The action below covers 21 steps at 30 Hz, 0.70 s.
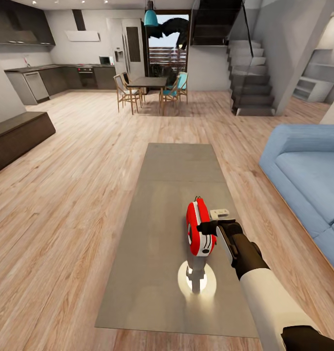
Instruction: Turn on the radio receiver that's on the table in the living room.
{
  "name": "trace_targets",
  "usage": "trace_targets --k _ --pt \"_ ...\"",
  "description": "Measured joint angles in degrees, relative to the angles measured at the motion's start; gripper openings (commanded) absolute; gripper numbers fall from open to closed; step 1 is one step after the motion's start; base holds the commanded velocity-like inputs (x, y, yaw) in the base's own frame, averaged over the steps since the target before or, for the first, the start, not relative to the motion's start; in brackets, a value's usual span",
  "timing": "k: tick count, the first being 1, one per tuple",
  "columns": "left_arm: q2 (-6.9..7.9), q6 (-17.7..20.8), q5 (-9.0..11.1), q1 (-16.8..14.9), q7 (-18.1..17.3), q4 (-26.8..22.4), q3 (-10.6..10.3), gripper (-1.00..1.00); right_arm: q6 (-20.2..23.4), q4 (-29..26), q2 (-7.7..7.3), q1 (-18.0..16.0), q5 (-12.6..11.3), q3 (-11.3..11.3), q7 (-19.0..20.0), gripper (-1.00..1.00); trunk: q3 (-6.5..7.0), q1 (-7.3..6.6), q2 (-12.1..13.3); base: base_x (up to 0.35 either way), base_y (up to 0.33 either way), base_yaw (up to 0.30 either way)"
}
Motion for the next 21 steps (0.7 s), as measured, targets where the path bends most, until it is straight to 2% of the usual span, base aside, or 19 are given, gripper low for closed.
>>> trace_targets --k 21 --pt "0.00 0.00 0.01 0.01 0.00 0.02 0.01 1.00 -0.19 0.02 0.00 0.00 0.00 0.11 0.00 1.00 -0.01 0.00 0.00 0.000 0.000 0.000"
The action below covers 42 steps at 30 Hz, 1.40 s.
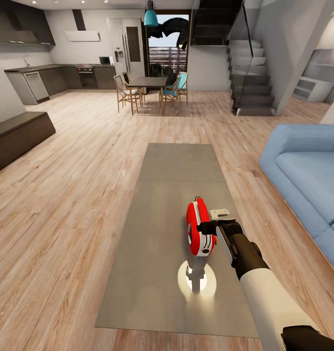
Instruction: Turn on the radio receiver that's on the table in the living room.
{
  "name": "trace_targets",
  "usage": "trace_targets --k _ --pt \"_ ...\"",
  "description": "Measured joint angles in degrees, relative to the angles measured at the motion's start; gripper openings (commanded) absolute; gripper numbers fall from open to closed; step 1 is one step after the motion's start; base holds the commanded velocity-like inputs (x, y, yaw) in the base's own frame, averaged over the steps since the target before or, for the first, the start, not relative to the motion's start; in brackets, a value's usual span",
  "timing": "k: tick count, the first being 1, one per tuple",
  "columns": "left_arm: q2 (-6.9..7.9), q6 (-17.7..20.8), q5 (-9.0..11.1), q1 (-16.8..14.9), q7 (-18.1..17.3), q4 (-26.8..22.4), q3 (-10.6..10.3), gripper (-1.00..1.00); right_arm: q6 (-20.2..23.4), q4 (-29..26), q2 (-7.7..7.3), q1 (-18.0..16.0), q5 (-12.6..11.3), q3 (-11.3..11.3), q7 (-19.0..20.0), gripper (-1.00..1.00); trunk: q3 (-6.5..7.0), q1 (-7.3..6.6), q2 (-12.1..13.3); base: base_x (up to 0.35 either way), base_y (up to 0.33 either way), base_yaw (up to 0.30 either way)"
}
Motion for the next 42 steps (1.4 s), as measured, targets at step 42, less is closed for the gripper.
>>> trace_targets --k 42 --pt "0.00 0.00 -0.01 -0.01 -0.02 0.02 -0.01 1.00 -0.08 0.02 0.00 0.00 0.00 0.11 0.00 1.00 -2.26 0.00 0.00 0.000 0.000 0.000"
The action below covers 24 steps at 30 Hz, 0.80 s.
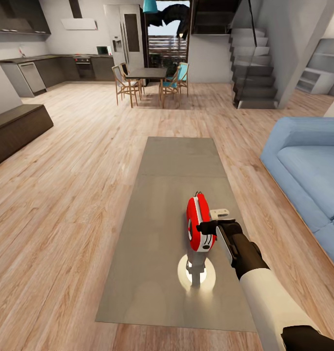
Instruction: Turn on the radio receiver that's on the table in the living room.
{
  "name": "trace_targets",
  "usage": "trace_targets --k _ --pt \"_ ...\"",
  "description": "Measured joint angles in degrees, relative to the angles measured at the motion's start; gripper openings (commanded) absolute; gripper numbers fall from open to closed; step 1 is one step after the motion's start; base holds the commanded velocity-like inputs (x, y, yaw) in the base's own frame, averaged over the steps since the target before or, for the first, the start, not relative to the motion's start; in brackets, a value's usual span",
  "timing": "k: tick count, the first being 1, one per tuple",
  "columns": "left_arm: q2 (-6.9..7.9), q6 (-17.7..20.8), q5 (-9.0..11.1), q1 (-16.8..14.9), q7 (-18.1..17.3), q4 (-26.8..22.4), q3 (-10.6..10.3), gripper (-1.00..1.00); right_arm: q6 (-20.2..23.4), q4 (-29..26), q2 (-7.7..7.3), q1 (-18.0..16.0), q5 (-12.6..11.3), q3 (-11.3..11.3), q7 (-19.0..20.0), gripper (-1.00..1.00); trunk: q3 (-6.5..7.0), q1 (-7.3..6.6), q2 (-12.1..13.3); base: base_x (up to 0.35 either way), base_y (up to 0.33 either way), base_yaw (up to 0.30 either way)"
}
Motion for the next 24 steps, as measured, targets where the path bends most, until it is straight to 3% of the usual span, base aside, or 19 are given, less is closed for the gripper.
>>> trace_targets --k 7,12,13,21,24 --pt "0.00 0.00 0.00 0.01 0.00 -0.01 0.01 1.00 -0.22 -0.01 0.00 0.00 0.00 0.00 0.00 1.00 0.00 0.00 0.00 0.000 0.000 0.000" --pt "0.00 0.00 0.00 0.00 0.02 0.00 0.00 1.00 -3.36 0.03 0.00 0.00 0.00 -0.05 0.00 1.00 0.00 0.00 0.00 0.000 0.000 0.000" --pt "0.00 0.00 0.00 0.00 0.02 0.00 0.00 1.00 -3.68 0.04 0.00 0.00 0.00 -0.06 0.00 -1.00 0.00 0.00 0.00 0.000 0.000 0.000" --pt "0.00 0.00 0.00 0.00 0.02 -0.04 -0.02 1.00 -4.89 0.11 -0.01 -0.02 0.84 -0.12 -0.06 -1.00 0.00 0.00 0.00 0.000 0.000 0.000" --pt "0.00 0.00 0.00 0.00 0.02 -0.03 -0.02 1.00 -4.92 0.17 0.00 0.00 -0.03 -0.14 0.00 -1.00 0.00 0.00 0.00 0.000 0.000 0.000"
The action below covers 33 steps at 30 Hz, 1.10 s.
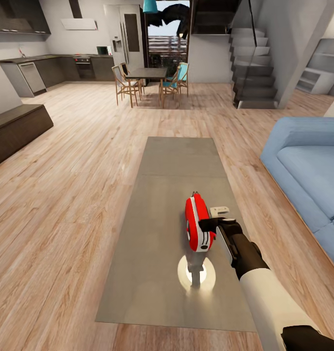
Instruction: Turn on the radio receiver that's on the table in the living room.
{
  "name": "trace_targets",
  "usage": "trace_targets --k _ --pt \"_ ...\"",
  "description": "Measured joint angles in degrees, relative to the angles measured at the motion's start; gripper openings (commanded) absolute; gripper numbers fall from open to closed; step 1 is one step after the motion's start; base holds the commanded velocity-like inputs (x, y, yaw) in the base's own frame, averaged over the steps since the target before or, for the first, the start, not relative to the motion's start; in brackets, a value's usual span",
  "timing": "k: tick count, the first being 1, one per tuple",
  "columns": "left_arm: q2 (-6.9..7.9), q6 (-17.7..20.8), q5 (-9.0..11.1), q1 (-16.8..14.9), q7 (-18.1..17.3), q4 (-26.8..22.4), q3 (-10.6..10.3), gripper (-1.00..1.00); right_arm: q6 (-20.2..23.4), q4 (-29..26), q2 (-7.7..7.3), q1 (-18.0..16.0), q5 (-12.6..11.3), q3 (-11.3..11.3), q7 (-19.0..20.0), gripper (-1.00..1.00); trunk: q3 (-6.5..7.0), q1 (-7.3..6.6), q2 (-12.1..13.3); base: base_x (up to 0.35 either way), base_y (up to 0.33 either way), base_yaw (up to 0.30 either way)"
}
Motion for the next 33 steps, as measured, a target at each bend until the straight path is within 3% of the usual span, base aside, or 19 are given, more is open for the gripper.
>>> trace_targets --k 26,33 --pt "-0.22 0.27 0.25 0.02 -0.26 0.04 -0.06 1.00 0.08 0.27 0.01 -0.02 0.01 0.37 -0.10 -1.00 0.01 0.00 0.00 0.000 0.000 0.000" --pt "-0.10 0.23 0.26 0.00 -0.26 0.04 -0.06 1.00 0.08 0.29 0.00 0.01 -0.14 0.40 -0.09 -1.00 1.25 -1.53 2.79 0.000 0.000 0.000"
